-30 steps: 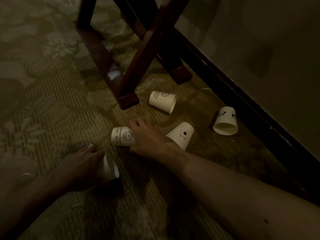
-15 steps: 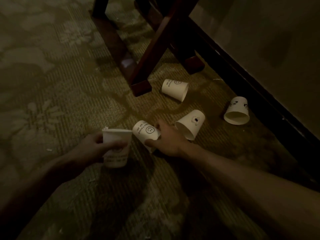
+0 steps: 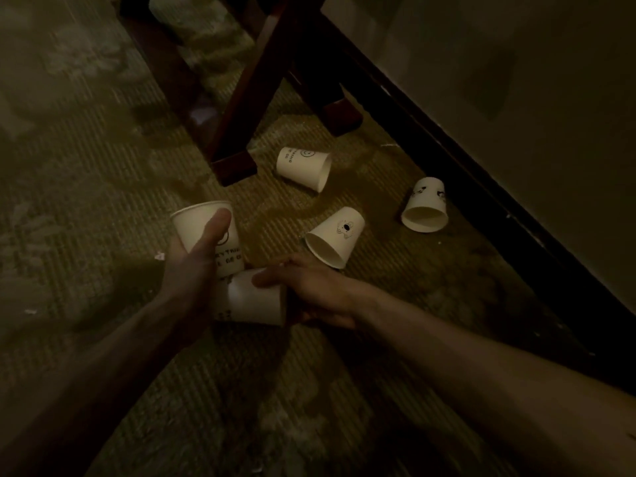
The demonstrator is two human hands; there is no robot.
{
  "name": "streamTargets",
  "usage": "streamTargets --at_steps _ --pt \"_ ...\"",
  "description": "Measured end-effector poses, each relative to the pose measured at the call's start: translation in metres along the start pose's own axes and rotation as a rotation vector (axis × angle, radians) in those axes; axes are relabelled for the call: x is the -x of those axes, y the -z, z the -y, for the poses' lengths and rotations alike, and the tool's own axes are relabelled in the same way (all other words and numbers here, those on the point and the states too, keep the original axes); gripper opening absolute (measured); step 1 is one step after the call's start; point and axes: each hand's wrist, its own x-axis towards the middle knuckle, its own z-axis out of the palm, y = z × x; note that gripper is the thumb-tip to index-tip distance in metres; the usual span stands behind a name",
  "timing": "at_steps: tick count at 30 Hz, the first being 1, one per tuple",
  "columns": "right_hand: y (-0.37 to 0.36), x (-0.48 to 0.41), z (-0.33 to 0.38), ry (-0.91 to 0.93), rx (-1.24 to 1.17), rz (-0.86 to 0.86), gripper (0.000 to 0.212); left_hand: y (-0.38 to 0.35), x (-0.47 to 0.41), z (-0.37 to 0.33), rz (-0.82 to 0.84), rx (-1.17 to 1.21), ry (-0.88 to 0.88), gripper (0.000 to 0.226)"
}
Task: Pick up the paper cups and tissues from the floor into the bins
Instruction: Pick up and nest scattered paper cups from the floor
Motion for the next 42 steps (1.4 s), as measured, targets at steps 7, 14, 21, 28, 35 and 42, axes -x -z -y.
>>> streamTargets --at_steps 7,14,21,28,35,42 --pt "0.005 0.011 -0.005 0.102 -0.112 -0.110 0.031 -0.019 0.000 0.013 -0.113 -0.127 -0.121 0.058" --pt "0.005 0.023 0.015 0.066 0.315 -0.152 0.035 -0.022 -0.012 0.010 -0.182 -0.286 -0.109 0.065" --pt "0.076 0.018 0.030 0.572 1.079 -0.701 0.043 -0.019 -0.023 0.010 -0.189 -0.406 -0.125 0.068" --pt "0.106 0.002 0.012 0.284 1.571 -0.317 0.096 -0.031 -0.022 0.011 -0.100 -0.395 -0.102 0.065" --pt "0.104 -0.012 0.010 0.218 1.601 -0.444 0.096 -0.029 -0.020 0.017 -0.054 -0.394 -0.113 0.036" --pt "0.078 0.000 -0.017 -0.025 -0.073 -0.437 0.081 -0.019 -0.024 0.012 -0.115 -0.214 0.039 0.058"
